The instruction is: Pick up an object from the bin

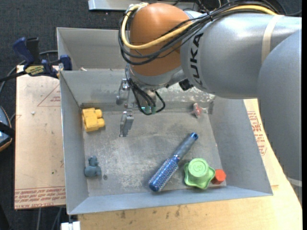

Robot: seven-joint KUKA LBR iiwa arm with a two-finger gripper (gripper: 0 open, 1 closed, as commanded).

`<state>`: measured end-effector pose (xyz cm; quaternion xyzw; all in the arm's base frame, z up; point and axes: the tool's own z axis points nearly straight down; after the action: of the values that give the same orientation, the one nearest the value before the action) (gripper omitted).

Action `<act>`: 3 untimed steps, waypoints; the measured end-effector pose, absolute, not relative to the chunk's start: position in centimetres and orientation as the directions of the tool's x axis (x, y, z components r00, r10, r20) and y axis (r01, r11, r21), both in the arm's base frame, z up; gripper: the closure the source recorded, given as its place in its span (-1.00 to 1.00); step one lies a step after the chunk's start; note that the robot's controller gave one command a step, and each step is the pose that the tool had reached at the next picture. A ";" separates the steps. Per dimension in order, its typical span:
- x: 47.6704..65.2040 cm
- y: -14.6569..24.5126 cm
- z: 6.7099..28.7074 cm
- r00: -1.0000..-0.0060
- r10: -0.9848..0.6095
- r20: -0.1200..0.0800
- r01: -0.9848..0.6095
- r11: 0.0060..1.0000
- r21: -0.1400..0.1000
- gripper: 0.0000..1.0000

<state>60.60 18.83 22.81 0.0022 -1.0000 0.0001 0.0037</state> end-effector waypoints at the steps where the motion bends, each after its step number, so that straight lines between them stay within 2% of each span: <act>1: 57.3 21.2 7.2 -0.997 0.074 -0.004 0.074 0.997 0.004 -1.00; 2: 51.2 23.1 7.5 -0.997 -0.081 -0.013 -0.081 0.997 0.005 -1.00; 3: 52.5 25.4 7.3 -0.998 0.066 -0.006 0.066 0.998 0.004 -1.00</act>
Offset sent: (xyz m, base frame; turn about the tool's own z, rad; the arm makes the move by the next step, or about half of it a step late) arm -0.0351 0.0218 -0.1581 0.0792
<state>52.51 25.38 7.34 -0.0332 -0.9994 -0.0017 -0.0030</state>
